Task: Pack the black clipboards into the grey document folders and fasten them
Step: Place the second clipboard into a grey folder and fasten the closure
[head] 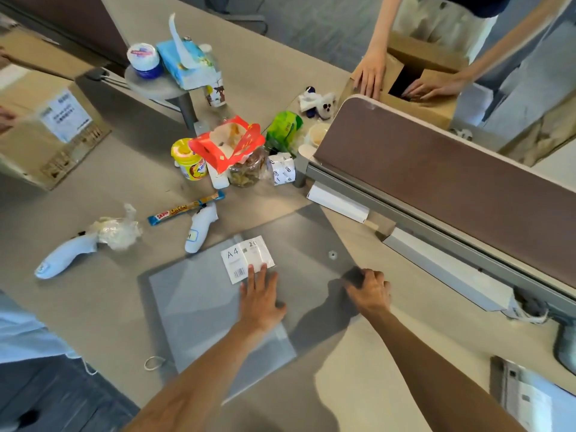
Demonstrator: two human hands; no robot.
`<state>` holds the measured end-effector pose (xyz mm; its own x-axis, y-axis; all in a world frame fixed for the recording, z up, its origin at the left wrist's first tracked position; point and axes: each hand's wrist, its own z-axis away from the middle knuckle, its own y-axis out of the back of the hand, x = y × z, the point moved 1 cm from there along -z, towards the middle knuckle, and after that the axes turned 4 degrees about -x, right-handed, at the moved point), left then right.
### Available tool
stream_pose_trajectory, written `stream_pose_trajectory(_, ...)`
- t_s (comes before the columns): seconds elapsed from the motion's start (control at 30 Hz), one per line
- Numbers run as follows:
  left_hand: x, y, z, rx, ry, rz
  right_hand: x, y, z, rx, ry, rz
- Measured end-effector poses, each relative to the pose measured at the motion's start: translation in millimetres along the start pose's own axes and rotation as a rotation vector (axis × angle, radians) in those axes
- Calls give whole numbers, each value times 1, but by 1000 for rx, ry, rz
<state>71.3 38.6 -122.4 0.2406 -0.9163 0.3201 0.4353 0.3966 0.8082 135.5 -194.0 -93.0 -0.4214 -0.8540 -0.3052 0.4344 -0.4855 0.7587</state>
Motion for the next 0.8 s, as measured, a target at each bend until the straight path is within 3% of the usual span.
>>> stream_pose_trajectory(0.33,-3,-17,26,-67,-91,-29,32,-5,6,-24,-133,-211)
stream_pose_trajectory(0.57,19,-32,52,-117,-105,8,53,11,46,-240,85,-605)
stream_pose_trajectory(0.67,35,-38,64,-107,-53,66,57,22,67,-349,208,-651)
stream_pose_trajectory(0.8,49,-34,86,-48,-49,203,73,36,85,-356,331,-720)
